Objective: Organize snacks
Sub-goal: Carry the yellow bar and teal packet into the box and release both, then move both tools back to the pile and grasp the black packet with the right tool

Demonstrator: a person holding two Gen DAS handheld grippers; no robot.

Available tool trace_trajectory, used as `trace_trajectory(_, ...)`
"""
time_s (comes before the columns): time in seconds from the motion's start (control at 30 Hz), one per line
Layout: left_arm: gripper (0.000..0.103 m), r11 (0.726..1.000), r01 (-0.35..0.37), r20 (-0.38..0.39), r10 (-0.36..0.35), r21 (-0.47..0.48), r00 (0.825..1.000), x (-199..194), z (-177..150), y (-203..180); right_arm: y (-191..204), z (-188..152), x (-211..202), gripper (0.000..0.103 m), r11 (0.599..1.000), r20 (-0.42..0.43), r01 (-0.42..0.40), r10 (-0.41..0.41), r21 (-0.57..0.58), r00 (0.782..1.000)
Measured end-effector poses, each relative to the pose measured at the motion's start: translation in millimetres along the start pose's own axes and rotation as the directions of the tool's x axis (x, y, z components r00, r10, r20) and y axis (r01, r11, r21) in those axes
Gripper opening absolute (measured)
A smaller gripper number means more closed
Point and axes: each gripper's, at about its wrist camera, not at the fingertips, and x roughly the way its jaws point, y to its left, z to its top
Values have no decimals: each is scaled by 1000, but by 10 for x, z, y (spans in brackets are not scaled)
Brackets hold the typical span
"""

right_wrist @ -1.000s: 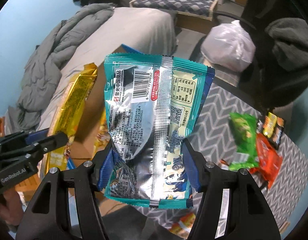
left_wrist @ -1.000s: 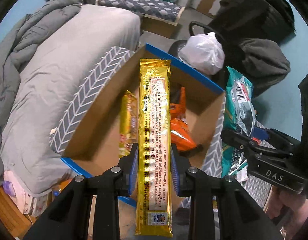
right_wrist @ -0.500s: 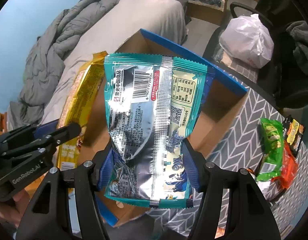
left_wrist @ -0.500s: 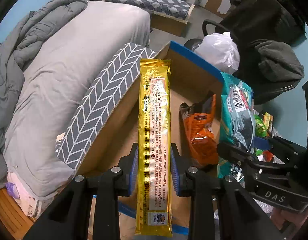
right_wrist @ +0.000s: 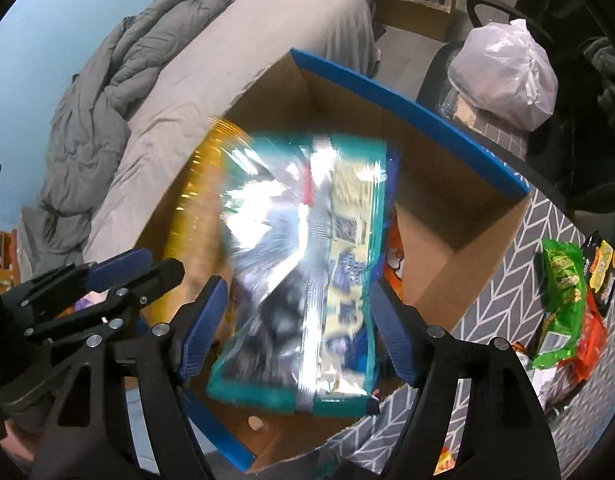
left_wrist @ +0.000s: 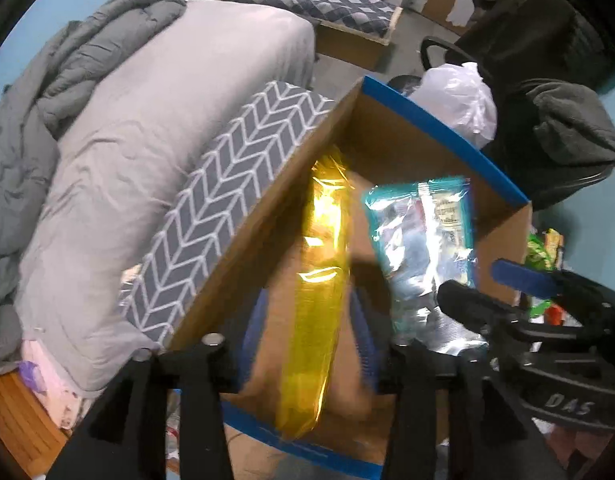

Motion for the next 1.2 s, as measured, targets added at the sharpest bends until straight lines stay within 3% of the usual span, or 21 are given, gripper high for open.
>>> trace_trajectory(0.27,49,999,-6,-18,5,-46,1000,-76,-4,83,-90,9,-154,79,999,30,19,-20,26,999)
trace_trajectory(0.57,60,997,32,-10,-33,-74,999,-253,-72,-24,-262,-106,-378,79,998,51,52,-53,24,997)
trace_trajectory(0.77,66,996,60,-14,-61,-60,998,-341,-143,-231,-398,-220,-526,84,997,64,79,-80,24,995)
trace_trajectory(1.2,66,993,115,-63,-112,40,992,-366,-345,-919,-986,-635,-834,84,990,68,121,-125,67,990)
